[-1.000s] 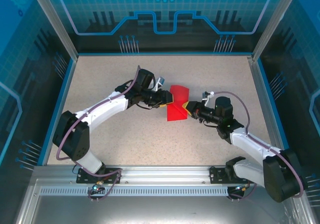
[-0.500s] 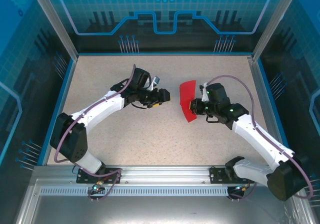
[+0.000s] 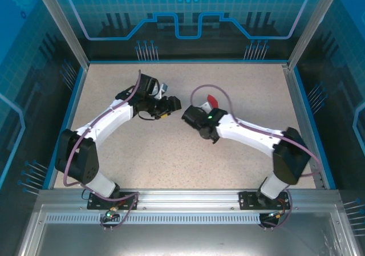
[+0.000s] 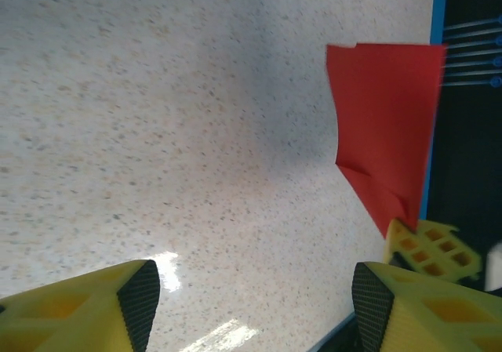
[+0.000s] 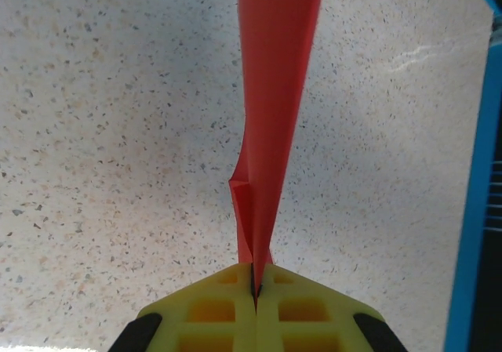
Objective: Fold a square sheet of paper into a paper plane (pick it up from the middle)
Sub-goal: Turn over the paper at the center of the table.
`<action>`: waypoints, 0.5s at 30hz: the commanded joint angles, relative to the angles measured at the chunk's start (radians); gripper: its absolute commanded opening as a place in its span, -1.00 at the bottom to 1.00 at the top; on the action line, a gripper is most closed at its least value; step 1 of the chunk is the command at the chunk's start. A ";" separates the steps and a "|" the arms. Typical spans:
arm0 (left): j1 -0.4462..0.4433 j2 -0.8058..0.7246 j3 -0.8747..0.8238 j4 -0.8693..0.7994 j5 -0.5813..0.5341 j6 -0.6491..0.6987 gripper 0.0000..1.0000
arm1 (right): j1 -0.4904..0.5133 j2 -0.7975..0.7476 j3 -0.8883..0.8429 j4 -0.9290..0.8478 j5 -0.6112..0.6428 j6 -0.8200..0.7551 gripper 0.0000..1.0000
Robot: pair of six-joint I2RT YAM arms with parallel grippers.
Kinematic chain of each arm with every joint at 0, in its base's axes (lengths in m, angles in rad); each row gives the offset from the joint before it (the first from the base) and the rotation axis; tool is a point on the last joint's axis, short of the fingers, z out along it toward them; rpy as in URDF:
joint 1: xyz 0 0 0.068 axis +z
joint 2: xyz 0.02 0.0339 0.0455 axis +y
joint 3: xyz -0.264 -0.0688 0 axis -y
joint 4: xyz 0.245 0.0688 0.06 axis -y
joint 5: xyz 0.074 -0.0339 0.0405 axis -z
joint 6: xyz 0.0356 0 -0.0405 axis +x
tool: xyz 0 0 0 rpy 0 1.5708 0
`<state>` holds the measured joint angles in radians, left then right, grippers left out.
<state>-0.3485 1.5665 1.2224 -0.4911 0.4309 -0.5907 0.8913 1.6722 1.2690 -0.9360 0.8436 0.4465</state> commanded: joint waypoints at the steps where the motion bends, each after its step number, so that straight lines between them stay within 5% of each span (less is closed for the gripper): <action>1: 0.038 -0.046 0.008 -0.043 -0.003 0.044 0.39 | 0.046 0.081 0.041 -0.074 0.087 0.005 -1.00; 15: 0.085 -0.012 -0.009 -0.060 0.025 0.074 0.39 | 0.204 0.375 0.152 -0.032 -0.068 0.031 -0.86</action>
<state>-0.2794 1.5436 1.2209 -0.5201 0.4347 -0.5472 1.0668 2.0228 1.3895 -0.9718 0.8185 0.4549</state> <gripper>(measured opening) 0.694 0.064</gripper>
